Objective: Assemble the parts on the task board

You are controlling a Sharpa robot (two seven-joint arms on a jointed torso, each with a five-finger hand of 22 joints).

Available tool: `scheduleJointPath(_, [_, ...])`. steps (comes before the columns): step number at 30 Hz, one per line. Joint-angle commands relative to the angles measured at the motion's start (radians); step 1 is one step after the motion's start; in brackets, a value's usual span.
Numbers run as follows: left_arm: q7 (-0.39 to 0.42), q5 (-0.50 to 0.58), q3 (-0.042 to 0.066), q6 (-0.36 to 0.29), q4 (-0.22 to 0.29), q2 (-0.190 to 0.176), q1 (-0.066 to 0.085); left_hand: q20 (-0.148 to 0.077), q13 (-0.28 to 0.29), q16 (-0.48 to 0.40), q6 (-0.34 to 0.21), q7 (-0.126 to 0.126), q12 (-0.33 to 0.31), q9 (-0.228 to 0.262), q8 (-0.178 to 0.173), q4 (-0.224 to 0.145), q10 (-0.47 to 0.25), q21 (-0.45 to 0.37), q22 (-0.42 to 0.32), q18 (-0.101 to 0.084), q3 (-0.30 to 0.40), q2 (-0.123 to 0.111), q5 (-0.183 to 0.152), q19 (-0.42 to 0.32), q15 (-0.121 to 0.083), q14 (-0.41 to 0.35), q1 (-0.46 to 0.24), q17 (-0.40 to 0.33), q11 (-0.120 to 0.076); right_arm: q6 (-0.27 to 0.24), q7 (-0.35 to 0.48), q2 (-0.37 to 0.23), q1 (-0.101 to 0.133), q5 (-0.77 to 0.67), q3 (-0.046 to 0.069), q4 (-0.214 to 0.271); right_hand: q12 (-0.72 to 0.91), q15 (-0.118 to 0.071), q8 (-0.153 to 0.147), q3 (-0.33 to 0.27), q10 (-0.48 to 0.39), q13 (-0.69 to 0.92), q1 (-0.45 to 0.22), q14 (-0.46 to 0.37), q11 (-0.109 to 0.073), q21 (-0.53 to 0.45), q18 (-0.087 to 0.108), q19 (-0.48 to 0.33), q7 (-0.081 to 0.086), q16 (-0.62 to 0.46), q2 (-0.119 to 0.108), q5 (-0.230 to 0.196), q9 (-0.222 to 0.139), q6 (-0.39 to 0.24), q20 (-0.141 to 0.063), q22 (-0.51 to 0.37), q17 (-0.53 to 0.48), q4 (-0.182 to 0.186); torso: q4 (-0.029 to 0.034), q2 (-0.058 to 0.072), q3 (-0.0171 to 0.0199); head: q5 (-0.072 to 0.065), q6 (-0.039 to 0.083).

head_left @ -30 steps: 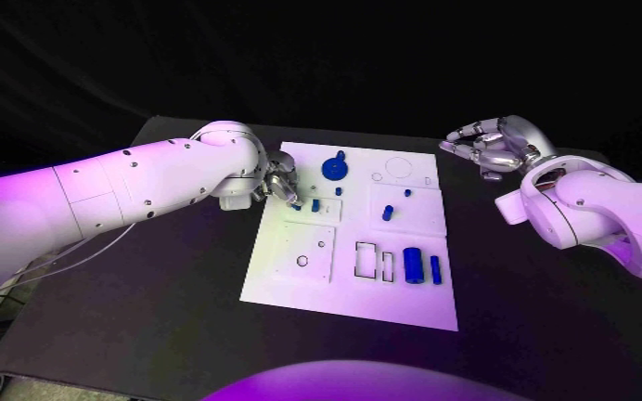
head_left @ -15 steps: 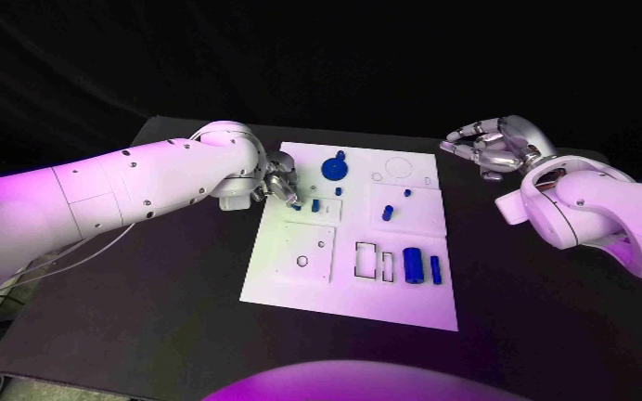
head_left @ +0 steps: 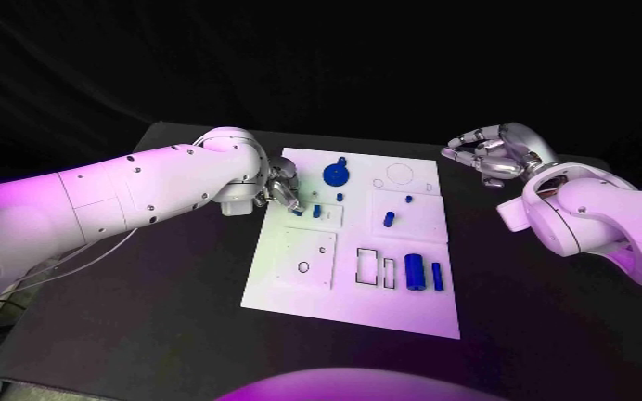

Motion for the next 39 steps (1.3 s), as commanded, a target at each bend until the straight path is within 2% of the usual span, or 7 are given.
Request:
scheduleJointPath(1, [-0.010,0.005,-0.003,0.037,-0.004,0.004,-0.004,-0.002,0.008,0.007,0.043,-0.034,0.007,0.045,0.006,-0.128,0.010,0.004,0.003,-0.018,0.128,-0.002,0.005,0.006,-0.006,0.094,-0.014,0.222,-0.001,0.003,0.006,0.000,-0.001,-0.011,0.000,0.001,-0.003,-0.005,0.001,-0.002,-0.002,-0.001,0.002,0.052,-0.001,-0.006,0.018,0.000,-0.005,-0.005,0.009,0.003,-0.001,0.000,-0.004,0.000,0.041,0.002,0.0007,0.000,-0.0001,0.001,0.006])
scheduleJointPath(4, [-0.011,0.005,-0.003,0.045,-0.008,0.005,-0.004,-0.002,0.017,0.008,0.048,-0.036,0.012,0.043,0.007,-0.125,0.015,0.005,0.003,-0.018,0.126,0.000,0.003,0.006,-0.007,0.095,-0.024,0.225,-0.002,0.002,0.006,0.000,-0.001,-0.011,0.000,0.001,-0.003,-0.005,0.001,-0.002,-0.002,-0.001,0.002,0.052,-0.001,-0.006,0.018,0.000,-0.005,-0.005,0.009,0.003,-0.001,0.000,-0.004,0.000,0.041,0.002,0.0003,0.000,0.0002,0.001,0.013])
scheduleJointPath(10, [-0.013,0.006,-0.003,0.057,-0.012,0.007,-0.004,-0.003,0.030,0.010,0.054,-0.038,0.018,0.040,0.008,-0.120,0.023,0.006,0.005,-0.018,0.120,0.004,-0.001,0.007,-0.008,0.096,-0.037,0.229,-0.003,0.002,0.006,0.000,-0.001,-0.012,0.000,0.002,-0.003,-0.005,0.001,-0.002,-0.002,-0.001,0.002,0.052,-0.001,-0.006,0.018,0.000,-0.005,-0.005,0.009,0.003,-0.001,0.000,-0.004,0.000,0.041,0.002,0.0000,0.000,-0.0005,0.000,0.016])
scheduleJointPath(18, [-0.014,0.003,-0.003,0.066,-0.013,0.009,-0.004,-0.004,0.047,0.012,0.063,-0.041,0.026,0.035,0.009,-0.112,0.031,0.008,0.009,-0.019,0.105,0.004,-0.003,0.008,-0.009,0.097,-0.055,0.234,-0.006,0.001,0.006,-0.001,-0.001,-0.012,0.000,0.002,-0.003,-0.005,0.001,-0.002,-0.002,-0.001,0.002,0.052,-0.001,-0.006,0.018,0.000,-0.005,-0.005,0.009,0.003,-0.001,0.000,-0.004,0.000,0.041,0.002,0.0002,0.000,-0.0004,0.001,0.015])
scheduleJointPath(28, [-0.014,-0.001,-0.003,0.070,-0.014,0.009,-0.004,-0.008,0.067,0.015,0.078,-0.049,0.033,0.020,0.006,-0.084,0.039,0.011,0.015,-0.020,0.048,-0.010,-0.004,0.010,-0.014,0.099,-0.099,0.244,-0.012,0.001,0.006,-0.001,-0.001,-0.012,0.000,0.002,-0.003,-0.005,0.001,-0.002,-0.002,-0.001,0.002,0.052,-0.001,-0.006,0.018,0.000,-0.005,-0.005,0.009,0.003,-0.001,0.000,-0.004,0.000,0.041,0.002,0.0004,0.000,-0.0003,0.002,0.015])
scheduleJointPath(39, [-0.014,-0.002,-0.003,0.063,-0.018,0.010,-0.004,-0.010,0.070,0.016,0.086,-0.052,0.032,0.009,0.002,-0.053,0.039,0.011,0.016,-0.020,0.014,-0.003,-0.009,0.010,-0.016,0.099,-0.125,0.245,-0.013,0.001,0.006,-0.002,-0.001,-0.013,0.000,0.002,-0.004,-0.006,0.002,-0.006,-0.003,-0.002,0.005,0.051,-0.001,-0.008,0.018,0.000,-0.005,-0.006,0.010,0.005,-0.001,-0.001,-0.004,-0.001,0.039,0.006,0.0009,0.000,-0.0002,0.003,0.015])
